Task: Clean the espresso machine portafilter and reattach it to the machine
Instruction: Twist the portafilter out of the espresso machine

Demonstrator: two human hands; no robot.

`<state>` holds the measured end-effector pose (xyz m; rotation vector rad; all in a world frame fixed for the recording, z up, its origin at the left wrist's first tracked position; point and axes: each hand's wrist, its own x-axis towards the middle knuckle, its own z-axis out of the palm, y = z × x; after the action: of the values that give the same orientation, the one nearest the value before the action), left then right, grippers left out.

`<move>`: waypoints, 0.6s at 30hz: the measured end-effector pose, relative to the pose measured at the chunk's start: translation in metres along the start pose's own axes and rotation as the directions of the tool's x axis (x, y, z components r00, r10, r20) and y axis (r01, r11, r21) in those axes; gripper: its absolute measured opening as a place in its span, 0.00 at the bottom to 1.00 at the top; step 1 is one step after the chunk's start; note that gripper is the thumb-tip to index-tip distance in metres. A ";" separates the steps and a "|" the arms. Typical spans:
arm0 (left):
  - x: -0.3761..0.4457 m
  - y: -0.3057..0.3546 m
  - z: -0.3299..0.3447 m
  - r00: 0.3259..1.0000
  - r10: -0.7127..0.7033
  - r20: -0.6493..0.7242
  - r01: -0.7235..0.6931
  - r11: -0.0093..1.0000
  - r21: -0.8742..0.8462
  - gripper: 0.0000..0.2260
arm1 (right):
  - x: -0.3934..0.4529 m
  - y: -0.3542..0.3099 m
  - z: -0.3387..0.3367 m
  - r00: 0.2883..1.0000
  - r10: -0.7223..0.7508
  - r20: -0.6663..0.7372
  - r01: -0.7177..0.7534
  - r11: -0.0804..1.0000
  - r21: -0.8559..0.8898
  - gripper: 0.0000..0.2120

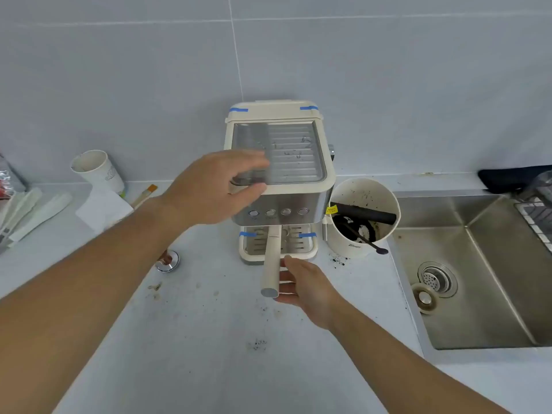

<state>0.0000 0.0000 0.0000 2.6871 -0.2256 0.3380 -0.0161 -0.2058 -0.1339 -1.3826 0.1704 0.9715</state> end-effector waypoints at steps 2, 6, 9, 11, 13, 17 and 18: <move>0.007 -0.003 0.004 0.998 0.018 0.061 -0.020 0.999 0.042 0.23 | 0.004 -0.001 0.007 0.999 0.035 -0.023 -0.033 0.995 0.091 0.15; 0.017 -0.011 0.012 0.986 0.052 0.161 -0.063 0.996 0.062 0.24 | 0.008 0.001 0.019 0.997 0.078 -0.008 -0.073 0.963 0.258 0.15; 0.024 -0.020 0.015 0.976 0.099 0.195 -0.120 0.988 0.100 0.27 | 0.011 0.002 0.025 0.997 0.083 0.002 -0.079 0.946 0.316 0.19; 0.028 -0.022 0.018 0.968 0.128 0.217 -0.159 0.978 0.133 0.28 | 0.014 0.003 0.029 0.995 0.095 -0.006 -0.087 0.934 0.348 0.20; 0.030 -0.025 0.023 0.962 0.150 0.228 -0.189 0.969 0.158 0.29 | 0.016 0.004 0.032 0.994 0.108 -0.014 -0.096 0.929 0.359 0.22; 0.033 -0.030 0.026 0.953 0.176 0.245 -0.226 0.954 0.194 0.30 | 0.020 0.003 0.037 0.988 0.137 -0.069 -0.110 0.946 0.304 0.24; 0.034 -0.030 0.026 0.953 0.176 0.245 -0.227 0.954 0.197 0.30 | 0.022 0.002 0.038 0.987 0.137 -0.079 -0.107 0.947 0.303 0.25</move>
<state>0.0437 0.0125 -0.0259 2.9317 -0.5671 0.1221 -0.0203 -0.1626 -0.1400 -1.1515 0.4649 0.9364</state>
